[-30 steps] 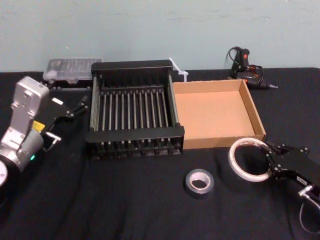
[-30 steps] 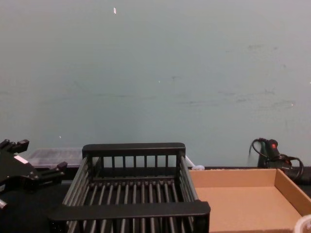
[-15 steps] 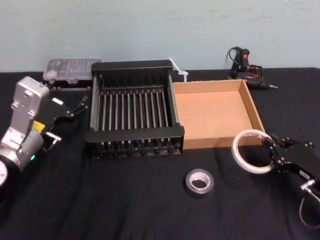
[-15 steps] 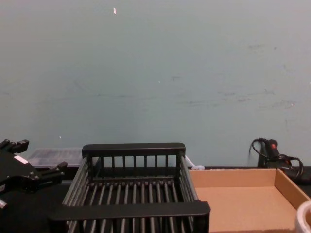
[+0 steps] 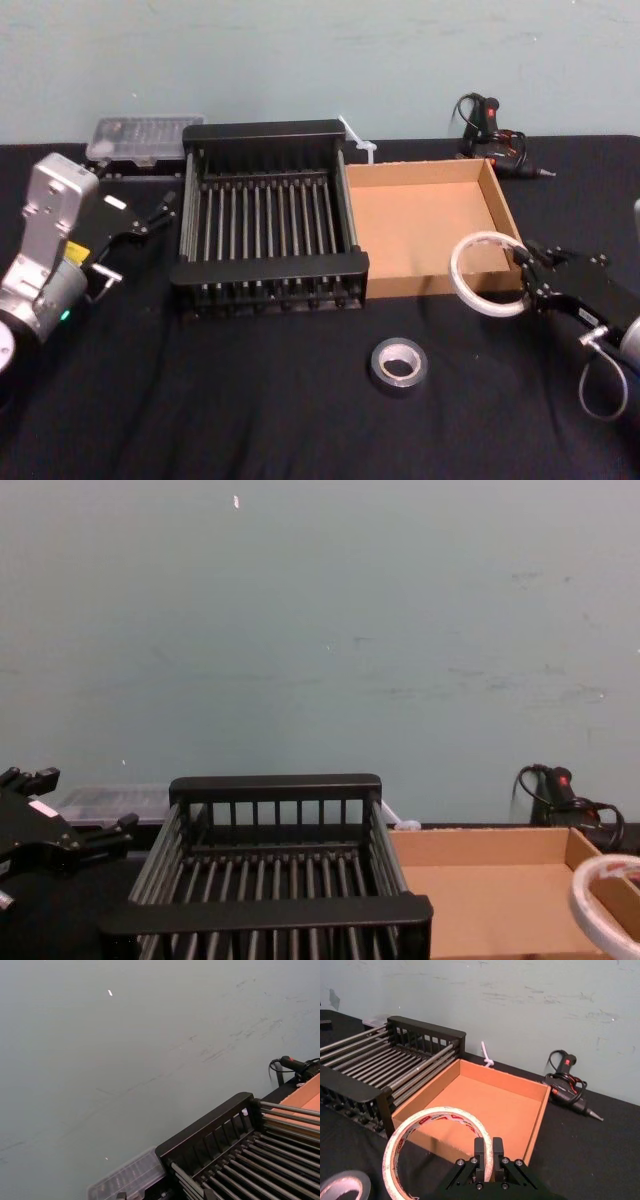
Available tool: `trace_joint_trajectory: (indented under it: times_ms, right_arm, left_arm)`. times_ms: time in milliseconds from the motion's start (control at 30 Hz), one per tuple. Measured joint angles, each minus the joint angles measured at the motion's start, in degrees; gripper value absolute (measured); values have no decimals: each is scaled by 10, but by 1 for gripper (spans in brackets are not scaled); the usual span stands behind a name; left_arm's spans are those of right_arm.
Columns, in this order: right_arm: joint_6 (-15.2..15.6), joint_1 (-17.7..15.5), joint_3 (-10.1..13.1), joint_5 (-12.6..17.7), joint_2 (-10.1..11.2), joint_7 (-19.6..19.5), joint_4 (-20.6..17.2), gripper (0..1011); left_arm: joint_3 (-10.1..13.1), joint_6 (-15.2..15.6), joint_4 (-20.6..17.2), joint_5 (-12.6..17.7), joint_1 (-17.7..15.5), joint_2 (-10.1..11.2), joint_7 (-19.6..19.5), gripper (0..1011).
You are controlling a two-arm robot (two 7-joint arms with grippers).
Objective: Pick up the white tape and place it into the black box , Pick up the silver tape and place it into the brown box.
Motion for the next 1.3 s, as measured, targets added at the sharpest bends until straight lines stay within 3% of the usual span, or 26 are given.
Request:
trace_joint_trajectory:
  times_ms: [567, 1300]
  right_arm:
    - [24, 91, -34, -13, -34, -5, 54, 104]
    - [31, 179, -63, -17, -72, -5, 122, 104]
  left_arm:
    - [0, 0, 0, 0, 0, 0, 0, 1001]
    - [0, 0, 0, 0, 0, 0, 0, 1001]
